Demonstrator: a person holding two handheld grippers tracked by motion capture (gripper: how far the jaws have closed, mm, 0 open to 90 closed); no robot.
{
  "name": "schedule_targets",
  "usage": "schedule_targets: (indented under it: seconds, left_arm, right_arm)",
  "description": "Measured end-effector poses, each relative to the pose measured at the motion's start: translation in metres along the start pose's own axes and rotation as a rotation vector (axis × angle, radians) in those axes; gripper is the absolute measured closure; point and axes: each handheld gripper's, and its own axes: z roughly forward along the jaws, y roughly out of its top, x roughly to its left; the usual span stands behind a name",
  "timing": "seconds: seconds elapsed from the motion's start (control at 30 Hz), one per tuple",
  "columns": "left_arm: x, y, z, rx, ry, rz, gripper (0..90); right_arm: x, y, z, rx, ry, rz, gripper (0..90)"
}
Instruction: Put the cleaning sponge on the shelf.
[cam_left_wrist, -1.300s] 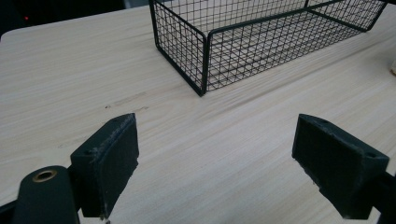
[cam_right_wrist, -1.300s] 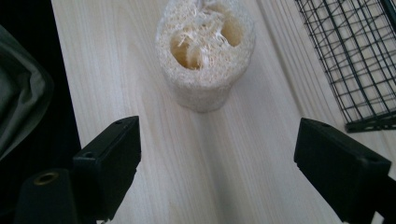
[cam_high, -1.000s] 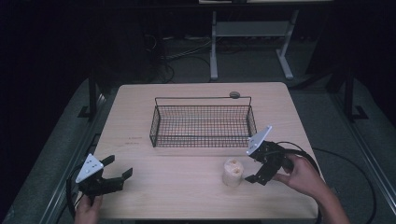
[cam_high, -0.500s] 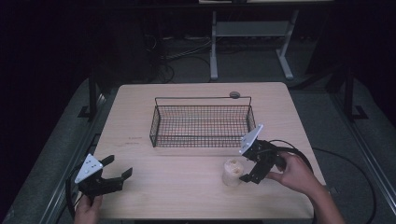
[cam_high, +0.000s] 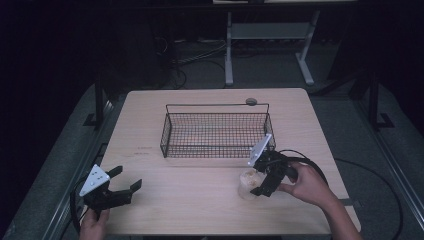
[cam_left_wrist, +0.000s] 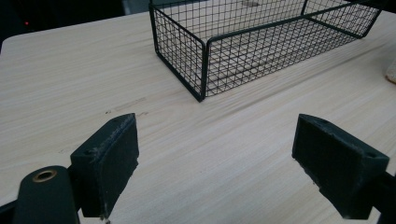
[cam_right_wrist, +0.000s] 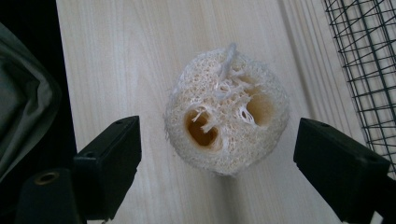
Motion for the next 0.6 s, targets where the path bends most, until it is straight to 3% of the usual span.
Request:
schedule_targets:
  seconds: [0.43,0.6]
  left_arm:
    - [0.001,0.000,0.000,0.000,0.003,-0.002,13.8]
    - [0.001,0.000,0.000,0.000,0.004,-0.002,13.8]
  right_arm:
    - [-0.006,0.009,0.012,0.029,0.016,-0.001,15.7]
    - [-0.010,0.009,0.016,0.043,0.026,0.003,26.0]
